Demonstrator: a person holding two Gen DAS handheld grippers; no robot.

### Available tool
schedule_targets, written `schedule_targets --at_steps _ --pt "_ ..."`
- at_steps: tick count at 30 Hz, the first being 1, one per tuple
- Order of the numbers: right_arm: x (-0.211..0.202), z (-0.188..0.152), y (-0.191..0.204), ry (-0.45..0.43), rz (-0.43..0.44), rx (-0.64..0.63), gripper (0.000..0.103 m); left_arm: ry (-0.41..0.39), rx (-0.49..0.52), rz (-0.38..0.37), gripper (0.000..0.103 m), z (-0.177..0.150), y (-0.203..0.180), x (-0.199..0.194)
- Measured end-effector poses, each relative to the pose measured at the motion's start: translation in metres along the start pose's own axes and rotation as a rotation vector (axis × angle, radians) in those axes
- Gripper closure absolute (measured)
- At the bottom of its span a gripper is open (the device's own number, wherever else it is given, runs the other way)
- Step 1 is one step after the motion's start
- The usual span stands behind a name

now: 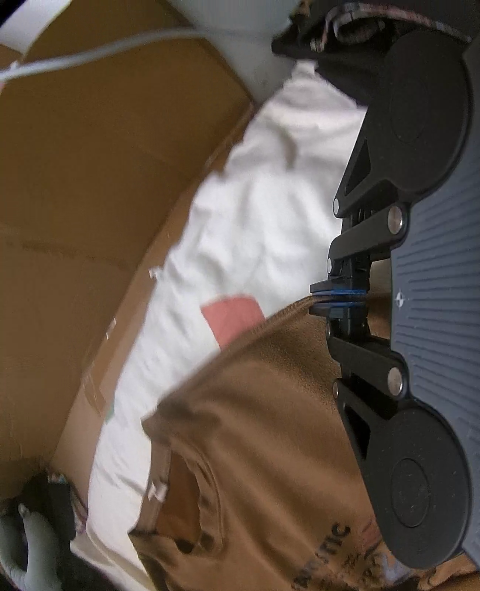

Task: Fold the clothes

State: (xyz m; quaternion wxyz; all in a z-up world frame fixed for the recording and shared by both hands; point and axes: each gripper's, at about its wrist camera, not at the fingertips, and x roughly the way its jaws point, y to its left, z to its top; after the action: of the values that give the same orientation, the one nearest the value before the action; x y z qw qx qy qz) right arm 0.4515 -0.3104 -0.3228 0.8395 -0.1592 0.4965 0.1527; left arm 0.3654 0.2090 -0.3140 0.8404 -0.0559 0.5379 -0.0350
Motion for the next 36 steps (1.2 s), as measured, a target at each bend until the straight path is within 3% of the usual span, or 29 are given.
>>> schedule_targets --at_steps 5,10,20,31,36 --pt "-0.005 0.007 -0.005 -0.015 -0.024 0.010 0.101 -0.018 0.057 0.013 0.099 0.005 -0.005 -0.018" --pt "-0.005 0.010 -0.001 -0.026 -0.054 0.009 0.101 -0.022 0.048 0.074 0.099 0.021 0.001 -0.020" --pt "0.014 0.032 0.004 -0.023 -0.173 0.003 0.101 -0.005 0.011 0.190 0.099 0.061 0.016 0.018" --pt "0.031 0.063 0.022 -0.037 -0.210 -0.020 0.101 -0.035 -0.034 0.280 0.099 0.107 0.032 0.038" --pt "0.031 0.072 0.029 -0.062 -0.225 -0.029 0.101 -0.005 -0.044 0.274 0.098 0.108 0.042 0.046"
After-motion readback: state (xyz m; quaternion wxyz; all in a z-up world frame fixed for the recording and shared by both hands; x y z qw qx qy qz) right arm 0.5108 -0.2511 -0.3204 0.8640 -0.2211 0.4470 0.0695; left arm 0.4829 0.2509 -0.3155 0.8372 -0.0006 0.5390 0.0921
